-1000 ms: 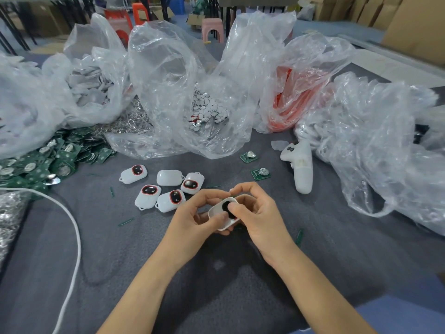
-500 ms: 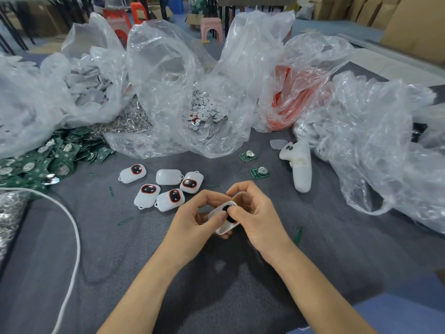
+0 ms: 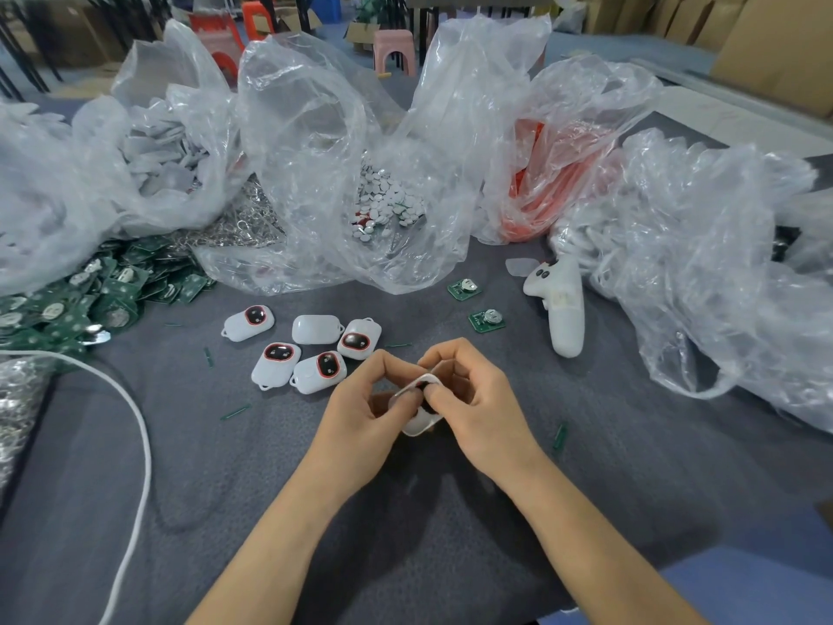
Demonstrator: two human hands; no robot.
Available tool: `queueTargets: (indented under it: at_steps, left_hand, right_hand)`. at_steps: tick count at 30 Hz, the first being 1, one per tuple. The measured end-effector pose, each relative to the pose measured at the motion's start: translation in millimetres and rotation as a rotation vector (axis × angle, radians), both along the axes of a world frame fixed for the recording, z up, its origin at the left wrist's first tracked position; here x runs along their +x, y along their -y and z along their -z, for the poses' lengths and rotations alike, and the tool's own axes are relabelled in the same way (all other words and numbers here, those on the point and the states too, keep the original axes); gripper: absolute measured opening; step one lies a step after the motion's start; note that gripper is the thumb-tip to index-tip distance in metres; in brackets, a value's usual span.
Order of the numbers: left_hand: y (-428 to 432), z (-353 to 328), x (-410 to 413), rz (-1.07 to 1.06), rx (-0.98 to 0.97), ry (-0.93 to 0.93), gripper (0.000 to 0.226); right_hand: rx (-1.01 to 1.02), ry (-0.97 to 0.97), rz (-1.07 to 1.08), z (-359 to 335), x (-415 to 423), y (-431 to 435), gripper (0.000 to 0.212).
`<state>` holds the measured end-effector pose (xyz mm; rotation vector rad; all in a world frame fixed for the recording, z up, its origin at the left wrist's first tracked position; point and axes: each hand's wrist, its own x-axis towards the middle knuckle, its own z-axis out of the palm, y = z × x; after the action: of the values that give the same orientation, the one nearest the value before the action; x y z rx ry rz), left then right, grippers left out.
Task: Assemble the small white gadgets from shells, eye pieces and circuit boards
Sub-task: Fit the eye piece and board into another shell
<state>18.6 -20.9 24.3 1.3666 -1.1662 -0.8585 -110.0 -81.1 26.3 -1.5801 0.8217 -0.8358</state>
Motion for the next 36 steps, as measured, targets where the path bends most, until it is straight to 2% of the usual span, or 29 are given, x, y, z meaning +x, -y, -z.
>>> queueTargets:
  at_steps: [7,14,19,25,28,31,34,36]
  left_hand:
    - [1.4,-1.7,-0.7,-0.143,-0.035,0.069,0.032]
    - [-0.1,0.1,-1.0,-0.153,0.011,0.234,0.027]
    - [1.2,1.7,-1.0,-0.209,0.017,0.305,0.028]
    - [3.7,3.4,-1.3,-0.267,-0.018,0.353,0.029]
    - [5.2,5.5,1.5,-0.272,-0.011,0.425,0.029]
    - [6.5,7.4,5.6,-0.298,0.003,0.526,0.031]
    - [7.5,7.8,9.5,-0.344,0.028,0.563,0.026]
    - [8.5,8.3,12.5,-0.363,0.056,0.568,0.027]
  right_hand:
    - [0.050,0.007,0.081,2.0,1.6,1.1,0.010]
    - [-0.069,-0.116,0.109,4.9,2.5,0.8,0.008]
    - [-0.249,-0.161,0.123,5.4,4.7,-2.0,0.009]
    - [-0.220,-0.092,0.237,10.7,5.0,3.0,0.015]
    - [-0.272,-0.093,0.280,10.1,3.6,9.8,0.016]
    - [-0.337,-0.258,0.307,6.7,-1.7,29.0,0.021]
    - [-0.367,-0.543,0.162,1.4,-5.0,48.8,0.034]
    - [-0.428,-0.655,0.075,-0.4,-0.9,55.6,0.033]
